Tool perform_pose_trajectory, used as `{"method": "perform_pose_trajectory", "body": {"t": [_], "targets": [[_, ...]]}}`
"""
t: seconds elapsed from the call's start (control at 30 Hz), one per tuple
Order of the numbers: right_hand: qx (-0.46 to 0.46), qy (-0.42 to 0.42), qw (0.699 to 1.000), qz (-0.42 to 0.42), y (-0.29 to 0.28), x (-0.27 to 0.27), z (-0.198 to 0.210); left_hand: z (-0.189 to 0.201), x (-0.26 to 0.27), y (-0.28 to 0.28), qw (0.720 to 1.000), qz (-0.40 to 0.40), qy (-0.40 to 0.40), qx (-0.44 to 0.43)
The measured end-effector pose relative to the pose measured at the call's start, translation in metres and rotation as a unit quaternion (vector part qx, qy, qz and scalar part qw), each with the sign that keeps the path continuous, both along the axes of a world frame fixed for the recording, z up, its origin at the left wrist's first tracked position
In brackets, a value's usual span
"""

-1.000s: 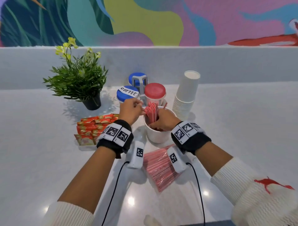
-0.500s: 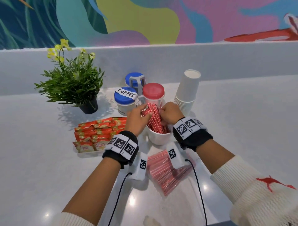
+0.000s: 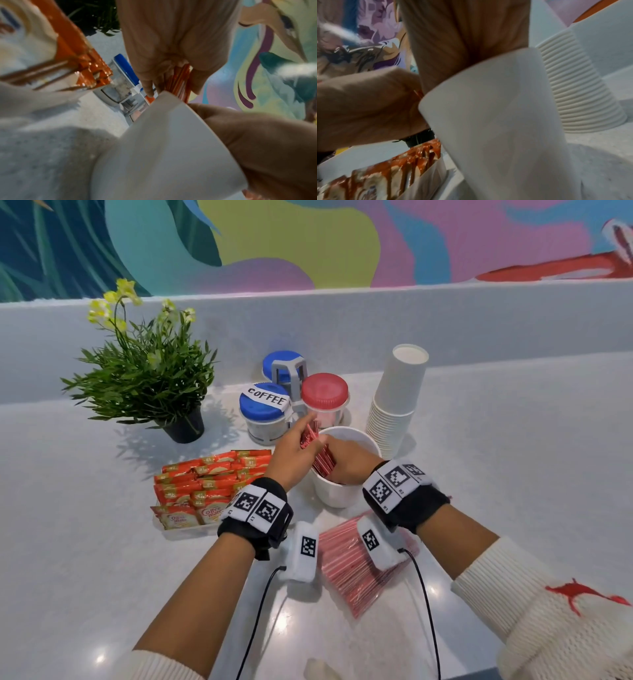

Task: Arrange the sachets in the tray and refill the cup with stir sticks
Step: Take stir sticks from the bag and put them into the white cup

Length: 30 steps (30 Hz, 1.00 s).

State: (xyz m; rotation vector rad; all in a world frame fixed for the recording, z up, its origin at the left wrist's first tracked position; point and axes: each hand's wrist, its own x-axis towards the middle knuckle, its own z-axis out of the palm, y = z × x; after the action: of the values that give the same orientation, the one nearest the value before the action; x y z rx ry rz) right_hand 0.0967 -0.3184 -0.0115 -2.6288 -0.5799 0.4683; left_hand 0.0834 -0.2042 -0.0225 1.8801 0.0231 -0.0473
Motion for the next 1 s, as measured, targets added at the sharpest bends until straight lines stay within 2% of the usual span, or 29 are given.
{"method": "perform_pose_trajectory", "body": {"t": [0.1, 0.23, 0.33, 0.53, 0.7, 0.8, 0.87, 1.0], "targets": [[0.015, 0.012, 1.0, -0.003, 0.002, 0.002, -0.003, 0.001, 0.005, -0.001, 0.998, 0.002, 0.002, -0.057], [0.032, -0.017, 0.999, -0.018, 0.001, 0.005, -0.006, -0.001, 0.006, 0.002, 0.994, 0.043, -0.031, -0.099], [0.059, -0.039, 0.996, -0.047, 0.001, 0.007, -0.009, -0.002, 0.002, 0.006, 0.99, 0.078, -0.064, -0.102], [0.081, -0.038, 0.993, -0.081, -0.005, 0.009, -0.008, -0.002, -0.002, 0.007, 0.991, 0.081, -0.095, -0.048], [0.087, -0.009, 0.993, -0.079, -0.016, 0.01, -0.004, -0.007, -0.009, 0.0, 0.998, 0.004, -0.065, -0.006], [0.007, -0.024, 0.999, -0.04, -0.017, 0.009, -0.004, -0.011, -0.01, -0.003, 0.997, -0.047, -0.043, 0.043], [-0.05, -0.036, 0.998, -0.023, -0.014, 0.008, -0.008, -0.014, -0.009, -0.001, 0.996, -0.048, -0.031, 0.064], [-0.06, -0.034, 0.998, -0.007, -0.013, 0.009, -0.011, -0.019, -0.005, 0.004, 0.994, -0.041, -0.036, 0.096]]}}
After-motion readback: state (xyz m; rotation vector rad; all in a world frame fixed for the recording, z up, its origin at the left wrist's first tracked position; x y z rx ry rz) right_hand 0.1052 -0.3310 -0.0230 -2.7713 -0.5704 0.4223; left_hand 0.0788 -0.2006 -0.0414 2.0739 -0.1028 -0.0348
